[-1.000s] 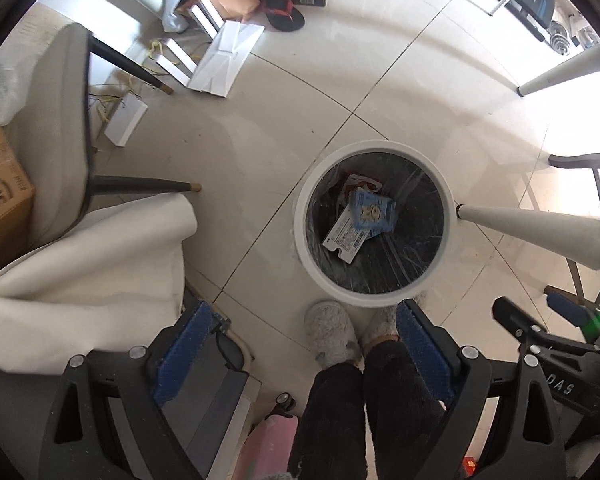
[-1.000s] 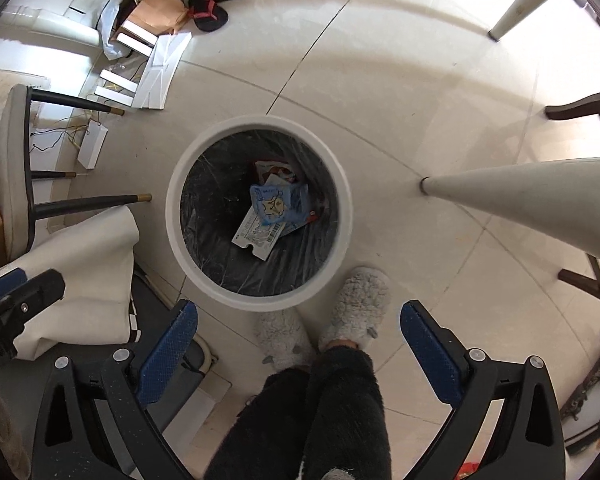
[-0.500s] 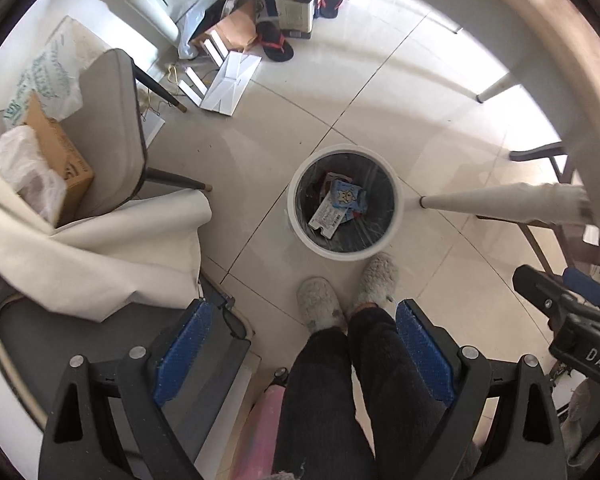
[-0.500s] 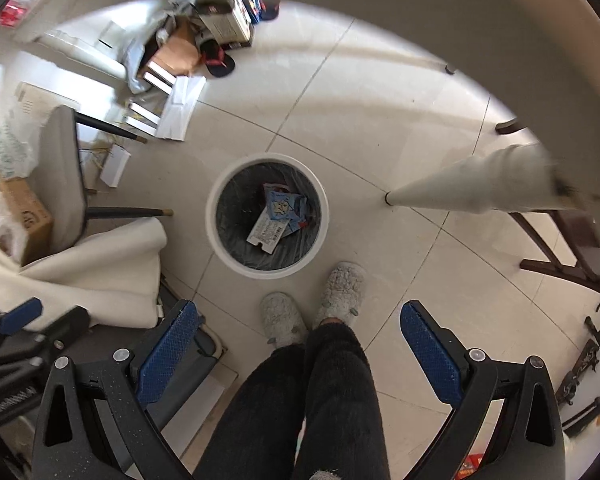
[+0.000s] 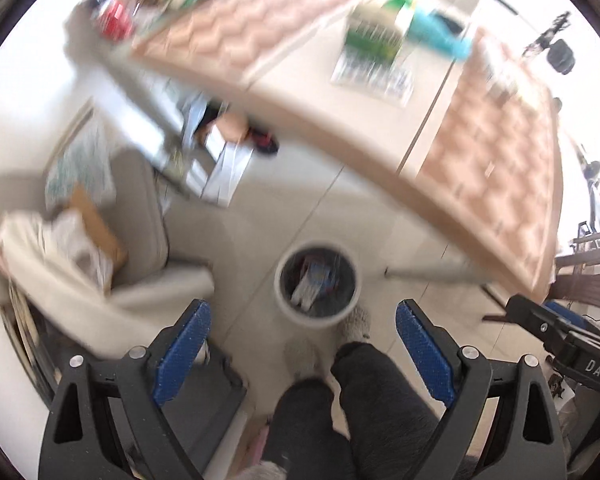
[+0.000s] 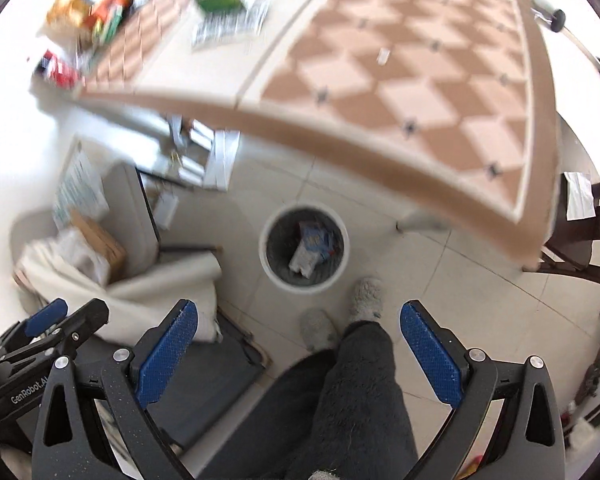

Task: Collect trash
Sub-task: 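Grasp the empty white box with the left gripper while the right gripper grasps the Dental Doctor toothpaste box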

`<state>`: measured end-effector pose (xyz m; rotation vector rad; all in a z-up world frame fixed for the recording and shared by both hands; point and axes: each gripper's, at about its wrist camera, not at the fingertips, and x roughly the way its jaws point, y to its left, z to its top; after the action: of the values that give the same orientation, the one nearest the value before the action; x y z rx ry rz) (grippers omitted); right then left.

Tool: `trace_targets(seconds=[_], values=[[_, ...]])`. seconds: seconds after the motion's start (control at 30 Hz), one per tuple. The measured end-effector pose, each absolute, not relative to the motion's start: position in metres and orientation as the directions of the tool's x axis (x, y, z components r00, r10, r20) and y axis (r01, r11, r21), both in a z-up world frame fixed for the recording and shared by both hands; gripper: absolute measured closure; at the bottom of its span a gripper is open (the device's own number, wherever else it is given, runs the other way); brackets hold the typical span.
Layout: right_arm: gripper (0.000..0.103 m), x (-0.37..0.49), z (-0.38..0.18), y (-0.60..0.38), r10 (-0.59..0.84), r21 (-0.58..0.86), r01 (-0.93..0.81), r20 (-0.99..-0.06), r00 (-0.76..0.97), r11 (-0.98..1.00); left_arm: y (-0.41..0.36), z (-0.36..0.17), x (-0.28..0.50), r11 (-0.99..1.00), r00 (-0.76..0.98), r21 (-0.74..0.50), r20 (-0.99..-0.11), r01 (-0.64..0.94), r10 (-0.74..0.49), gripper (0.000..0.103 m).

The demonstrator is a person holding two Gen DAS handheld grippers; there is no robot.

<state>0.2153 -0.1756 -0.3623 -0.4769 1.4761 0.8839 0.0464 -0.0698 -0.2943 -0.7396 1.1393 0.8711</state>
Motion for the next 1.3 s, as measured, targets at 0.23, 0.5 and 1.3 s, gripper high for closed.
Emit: trace_targets(seconds=[0.23, 0.5, 1.3], values=[[0.001, 0.325, -0.316, -0.130, 0.270, 0.239, -0.679, -0.961, -0.063, 0.694, 0.008, -0.237, 0.139, 0.558, 0.198, 0.038, -0.914, -0.829, 0.355, 0.000], [0.001, 0.484, -0.343, -0.037, 0.232, 0.224, -0.617, -0.970, -0.069, 0.755, 0.122, -0.266, 0.245, 0.631, 0.119, 0.063, -0.963, -0.774, 0.241, 0.000], [0.052, 0.623, -0.467, 0.138, 0.077, 0.114, -0.689, -0.993, -0.084, 0.716, 0.200, -0.349, 0.280, 0.489, -0.003, 0.043, -0.997, -0.871, 0.082, 0.017]])
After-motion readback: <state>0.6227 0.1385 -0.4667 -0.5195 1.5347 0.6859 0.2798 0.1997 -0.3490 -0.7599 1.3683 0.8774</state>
